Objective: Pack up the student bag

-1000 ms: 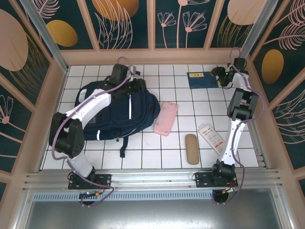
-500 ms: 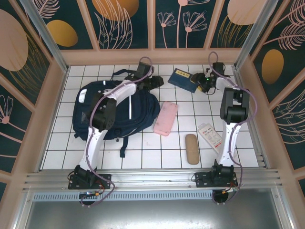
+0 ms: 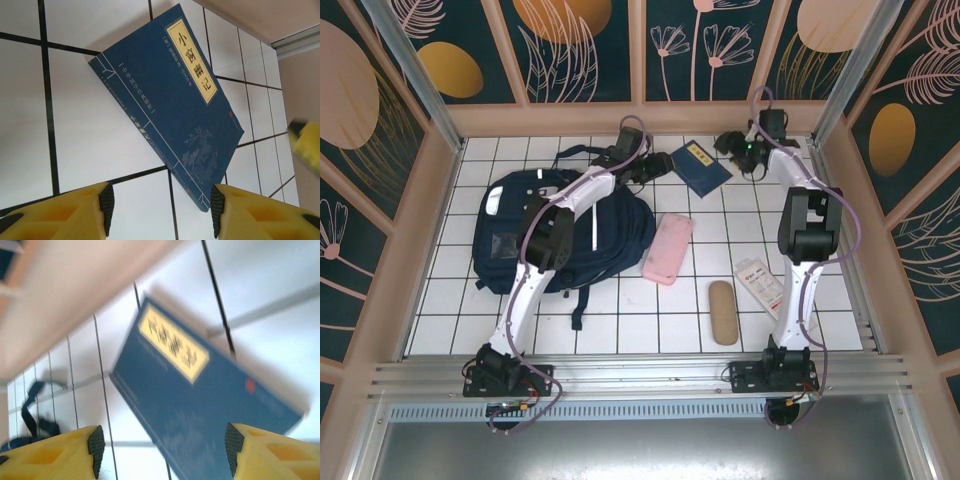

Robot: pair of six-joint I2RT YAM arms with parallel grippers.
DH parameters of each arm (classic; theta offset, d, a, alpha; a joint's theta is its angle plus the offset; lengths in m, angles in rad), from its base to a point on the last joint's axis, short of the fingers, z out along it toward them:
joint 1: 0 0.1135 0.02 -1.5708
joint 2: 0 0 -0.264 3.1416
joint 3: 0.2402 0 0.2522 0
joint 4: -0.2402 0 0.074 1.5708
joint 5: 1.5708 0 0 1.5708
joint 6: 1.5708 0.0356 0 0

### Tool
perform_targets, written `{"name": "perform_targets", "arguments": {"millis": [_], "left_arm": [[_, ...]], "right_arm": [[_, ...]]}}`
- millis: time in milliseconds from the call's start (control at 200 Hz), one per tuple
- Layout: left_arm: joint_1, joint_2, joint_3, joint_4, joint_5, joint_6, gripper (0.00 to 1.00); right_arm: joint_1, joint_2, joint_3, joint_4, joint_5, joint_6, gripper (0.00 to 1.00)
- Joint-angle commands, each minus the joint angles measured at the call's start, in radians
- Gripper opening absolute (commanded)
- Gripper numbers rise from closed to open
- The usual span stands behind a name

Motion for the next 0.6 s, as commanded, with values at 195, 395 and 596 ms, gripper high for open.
{"name": "perform_targets", "arguments": {"millis": [195, 395, 596], "left_arm": [[-0.011, 0.075, 0.042, 0.102, 0.111, -0.105, 0.58], [-0.017, 0.1, 0.042, 0.11, 0.112, -0.127, 0.58], [-0.027, 0.121, 0.047, 0.119, 0.109, -0.136, 0.58]], "right_arm": [[-0.044, 0.296, 0.403, -0.195, -0.04, -0.054, 0.69], [-0.047, 0.312, 0.348, -0.15, -0.109, -0.059, 0.69], [-0.04, 0.325, 0.297, -0.151, -0.14, -0.063, 0.68]]}}
